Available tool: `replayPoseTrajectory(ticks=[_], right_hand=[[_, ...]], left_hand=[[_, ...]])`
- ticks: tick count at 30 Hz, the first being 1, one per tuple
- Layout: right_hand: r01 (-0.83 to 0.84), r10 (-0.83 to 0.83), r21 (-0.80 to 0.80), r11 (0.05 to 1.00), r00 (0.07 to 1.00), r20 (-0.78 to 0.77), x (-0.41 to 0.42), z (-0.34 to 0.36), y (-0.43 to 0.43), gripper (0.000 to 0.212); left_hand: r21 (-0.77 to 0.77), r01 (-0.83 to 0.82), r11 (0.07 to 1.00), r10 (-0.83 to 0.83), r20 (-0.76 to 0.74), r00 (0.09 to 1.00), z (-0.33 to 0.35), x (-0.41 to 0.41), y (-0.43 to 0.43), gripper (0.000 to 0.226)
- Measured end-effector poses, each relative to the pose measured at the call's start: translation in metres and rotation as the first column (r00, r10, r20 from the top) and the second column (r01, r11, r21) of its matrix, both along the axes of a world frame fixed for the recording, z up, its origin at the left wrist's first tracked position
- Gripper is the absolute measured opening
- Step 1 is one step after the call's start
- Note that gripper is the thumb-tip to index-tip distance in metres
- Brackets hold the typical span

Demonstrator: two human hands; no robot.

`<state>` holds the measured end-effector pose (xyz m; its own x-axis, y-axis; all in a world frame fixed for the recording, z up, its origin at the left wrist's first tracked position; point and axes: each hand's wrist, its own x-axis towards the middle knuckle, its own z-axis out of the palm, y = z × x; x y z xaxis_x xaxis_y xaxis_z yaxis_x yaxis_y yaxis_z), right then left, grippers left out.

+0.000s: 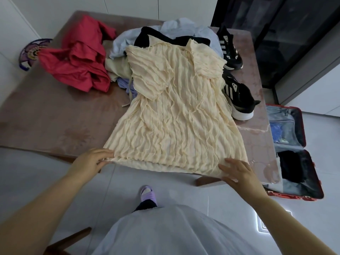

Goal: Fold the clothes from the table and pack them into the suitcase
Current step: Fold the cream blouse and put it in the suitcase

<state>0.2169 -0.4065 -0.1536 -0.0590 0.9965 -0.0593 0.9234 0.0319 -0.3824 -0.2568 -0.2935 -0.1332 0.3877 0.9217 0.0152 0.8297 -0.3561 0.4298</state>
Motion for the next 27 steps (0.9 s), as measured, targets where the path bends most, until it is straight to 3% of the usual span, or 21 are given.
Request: replayPoseTrajectory(ticks=[3,6,9,15,19,22,24,27], right_hand=[[-0.024,0.020,0.108,0.994,0.999,0.032,-0.006,-0.002,-0.007,0.046],[0.011,-0.015,0.137,0.991,0.999,0.028,-0.013,-0.001,-0.010,0.047],[0.025,-0.030,0.150,0.988,0.999,0.031,-0.013,0.001,-0.007,0.040],[0.056,-0.054,0.163,0.985,0.998,-0.015,-0.006,0.010,-0.001,0.013],[0.090,-0.089,0.042,0.995,0.996,-0.018,-0.016,0.014,0.008,0.036],[0.106,-0.105,0.038,0.994,0.994,-0.029,-0.042,0.018,0.017,0.047],[0.130,-0.129,0.058,0.990,0.991,-0.029,-0.055,0.016,0.026,0.048],[0.158,-0.156,0.100,0.982,0.987,-0.035,-0.059,0.015,0.037,0.031]], left_hand=[[-0.084,-0.076,0.994,0.079,0.036,0.996,0.008,0.001,0.005,0.022],[-0.218,-0.130,0.967,0.126,-0.029,0.992,0.019,0.001,0.011,0.014],[-0.282,-0.097,0.954,0.096,-0.019,0.995,0.032,0.007,0.018,0.025],[-0.322,-0.135,0.937,0.207,0.200,0.958,0.051,0.026,0.043,0.022],[-0.327,-0.182,0.927,0.284,0.298,0.911,0.066,0.040,0.071,0.019],[-0.323,-0.161,0.933,0.267,0.317,0.910,0.072,0.047,0.090,0.016],[-0.307,-0.144,0.941,0.244,0.317,0.916,0.074,0.049,0.101,0.014],[-0.284,-0.145,0.948,0.234,0.314,0.920,0.076,0.050,0.115,0.017]])
